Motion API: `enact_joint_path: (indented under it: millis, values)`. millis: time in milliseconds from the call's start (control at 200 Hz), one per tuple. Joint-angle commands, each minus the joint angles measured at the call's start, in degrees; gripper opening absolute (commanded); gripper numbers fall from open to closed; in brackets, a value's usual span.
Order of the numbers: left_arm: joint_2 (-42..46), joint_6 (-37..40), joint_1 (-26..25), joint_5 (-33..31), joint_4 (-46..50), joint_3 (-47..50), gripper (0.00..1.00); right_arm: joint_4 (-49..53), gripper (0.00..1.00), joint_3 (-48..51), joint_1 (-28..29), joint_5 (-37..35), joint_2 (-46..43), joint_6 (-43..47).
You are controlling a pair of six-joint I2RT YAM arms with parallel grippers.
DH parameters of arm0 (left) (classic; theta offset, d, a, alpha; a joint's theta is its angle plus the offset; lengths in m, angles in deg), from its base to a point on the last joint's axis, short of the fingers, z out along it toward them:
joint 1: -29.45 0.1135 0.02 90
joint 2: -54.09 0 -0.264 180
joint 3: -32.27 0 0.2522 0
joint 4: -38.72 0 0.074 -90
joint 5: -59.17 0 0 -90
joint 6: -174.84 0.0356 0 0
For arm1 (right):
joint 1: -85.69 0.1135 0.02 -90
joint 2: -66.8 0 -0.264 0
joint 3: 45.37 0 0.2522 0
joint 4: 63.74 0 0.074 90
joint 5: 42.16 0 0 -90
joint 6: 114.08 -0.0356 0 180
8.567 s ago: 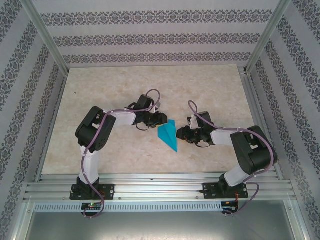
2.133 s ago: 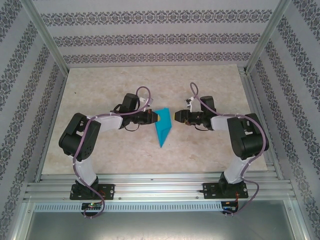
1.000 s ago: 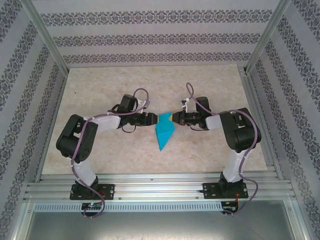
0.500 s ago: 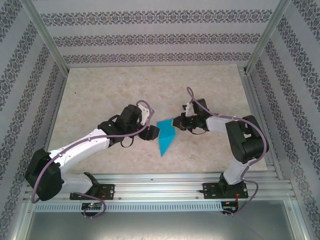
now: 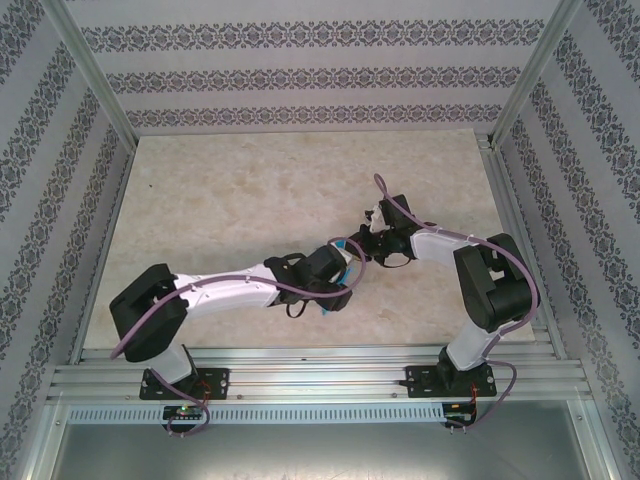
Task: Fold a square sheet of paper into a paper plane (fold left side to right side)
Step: Fold the wing for the fifth time at the center of the table.
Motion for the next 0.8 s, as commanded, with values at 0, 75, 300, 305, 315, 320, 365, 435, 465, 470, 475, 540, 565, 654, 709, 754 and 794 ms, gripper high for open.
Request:
enact_joint_path:
  millis: [0, 75, 300, 305, 315, 320, 365, 435, 465, 470, 475, 540, 565, 654, 709, 754, 794]
  values:
    - [-3.3, -3.0, -1.7, -6.8, 3.3, -3.6, 0.64, 0.7, 0.0, -1.3, 0.5, -1.0, -0.9, -0.9]
    - [-5.8, -3.8, -2.4, -9.8, 5.3, -5.6, 0.64, 0.8, 0.0, -1.3, 0.6, -0.9, -0.7, -0.8]
    - [-12.6, -5.1, -4.3, -17.6, 11.6, -11.4, 0.59, 0.3, 0.0, -1.1, 0.8, -0.9, -0.4, -0.8]
    - [-12.7, -5.1, -4.3, -17.8, 11.7, -11.4, 0.59, 0.3, 0.0, -1.2, 0.8, -0.9, -0.4, -0.8]
    - [-12.8, -5.2, -4.4, -18.0, 11.8, -11.5, 0.59, 0.3, 0.0, -1.2, 0.9, -0.9, -0.4, -0.8]
    - [-12.9, -5.2, -4.4, -18.0, 11.8, -11.5, 0.58, 0.3, 0.0, -1.2, 0.9, -0.9, -0.4, -0.8]
    - [-13.5, -5.6, -4.5, -18.5, 11.9, -11.7, 0.56, 0.3, 0.0, -1.1, 0.8, -0.8, -0.3, -0.8]
    - [-14.0, -5.8, -4.5, -18.6, 11.4, -11.4, 0.53, 0.2, 0.0, -1.1, 0.8, -0.8, -0.1, -0.8]
    - [-14.1, -5.8, -4.5, -18.5, 11.1, -11.4, 0.5, 0.2, 0.0, -1.0, 0.9, -0.7, 0.0, -0.6]
    - [-14.1, -5.8, -4.5, -18.5, 11.1, -11.4, 0.5, 0.2, 0.0, -1.1, 0.9, -0.6, 0.0, -0.6]
    - [-14.2, -5.8, -4.5, -18.5, 11.1, -11.4, 0.49, 0.2, 0.0, -1.1, 0.8, -0.6, 0.0, -0.6]
    - [-14.5, -5.9, -4.5, -18.5, 10.8, -11.4, 0.44, 0.4, 0.0, -1.2, 0.9, -0.5, 0.2, -0.4]
    - [-14.6, -6.0, -4.5, -18.4, 10.8, -11.5, 0.43, 0.5, 0.0, -1.2, 0.9, -0.6, 0.2, -0.2]
    - [-14.9, -6.1, -4.6, -18.1, 10.3, -11.5, 0.38, 0.8, 0.0, -1.2, 1.0, -1.0, 0.3, 0.0]
    - [-15.1, -6.1, -4.6, -17.9, 10.1, -11.6, 0.35, 1.0, 0.0, -1.3, 1.1, -1.2, 0.4, 0.2]
    - [-15.3, -6.2, -4.5, -17.6, 9.9, -11.5, 0.32, 1.3, 0.0, -1.3, 1.1, -1.3, 0.5, 0.4]
    - [-15.5, -6.3, -4.5, -17.5, 9.9, -11.5, 0.31, 1.3, 0.0, -1.2, 1.1, -1.4, 0.5, 0.5]
